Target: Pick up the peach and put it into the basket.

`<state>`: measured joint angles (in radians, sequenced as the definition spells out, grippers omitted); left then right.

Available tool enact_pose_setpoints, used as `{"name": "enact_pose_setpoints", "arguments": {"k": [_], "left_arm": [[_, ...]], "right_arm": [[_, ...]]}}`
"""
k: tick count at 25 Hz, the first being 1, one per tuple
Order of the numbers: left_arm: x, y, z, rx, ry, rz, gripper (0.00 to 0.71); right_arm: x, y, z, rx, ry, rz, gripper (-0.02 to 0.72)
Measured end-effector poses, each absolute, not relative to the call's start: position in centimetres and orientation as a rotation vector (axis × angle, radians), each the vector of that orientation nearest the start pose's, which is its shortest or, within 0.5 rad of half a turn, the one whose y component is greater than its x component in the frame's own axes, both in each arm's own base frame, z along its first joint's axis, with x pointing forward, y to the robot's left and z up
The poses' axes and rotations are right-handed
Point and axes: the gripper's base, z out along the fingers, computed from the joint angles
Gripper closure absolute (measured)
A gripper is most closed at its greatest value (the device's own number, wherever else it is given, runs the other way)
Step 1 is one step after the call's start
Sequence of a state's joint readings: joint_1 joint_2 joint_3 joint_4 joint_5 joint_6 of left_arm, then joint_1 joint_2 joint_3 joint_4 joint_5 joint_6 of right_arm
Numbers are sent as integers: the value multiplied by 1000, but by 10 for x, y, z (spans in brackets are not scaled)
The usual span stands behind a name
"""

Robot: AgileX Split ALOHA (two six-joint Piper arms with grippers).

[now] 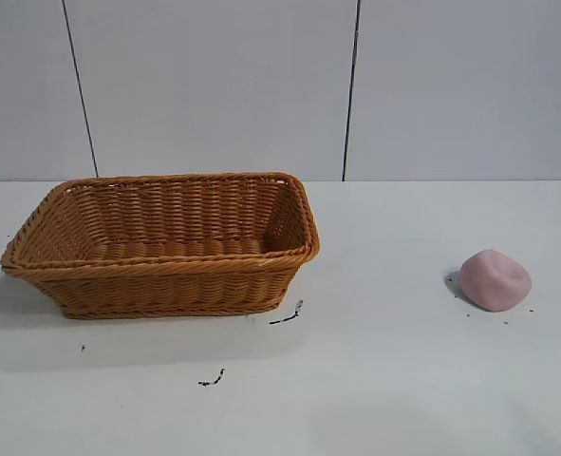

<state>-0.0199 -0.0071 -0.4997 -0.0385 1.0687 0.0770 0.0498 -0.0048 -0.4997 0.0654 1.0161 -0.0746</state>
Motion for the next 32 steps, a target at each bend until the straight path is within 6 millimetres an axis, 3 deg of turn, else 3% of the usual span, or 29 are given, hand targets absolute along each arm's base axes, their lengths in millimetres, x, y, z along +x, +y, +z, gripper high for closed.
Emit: {"name": "enact_pose_setpoints", "arguments": {"k": [9, 14, 18, 25, 32], "left_arm": [[-6, -3, 277, 101, 2042, -10, 18], [-6, -3, 277, 101, 2042, -10, 18], [-6, -3, 277, 101, 2042, -10, 18], [-6, -3, 277, 101, 2042, -10, 18], [-6, -3, 277, 101, 2042, -10, 18]], "right_arm": [[-4, 5, 282, -125, 1983, 58, 14], [9, 5, 307, -120, 1962, 57, 14], [49, 7, 328, -121, 2094, 60, 14], [154, 12, 338, -126, 2400, 69, 14], [265, 18, 305, -129, 2646, 73, 14]]}}
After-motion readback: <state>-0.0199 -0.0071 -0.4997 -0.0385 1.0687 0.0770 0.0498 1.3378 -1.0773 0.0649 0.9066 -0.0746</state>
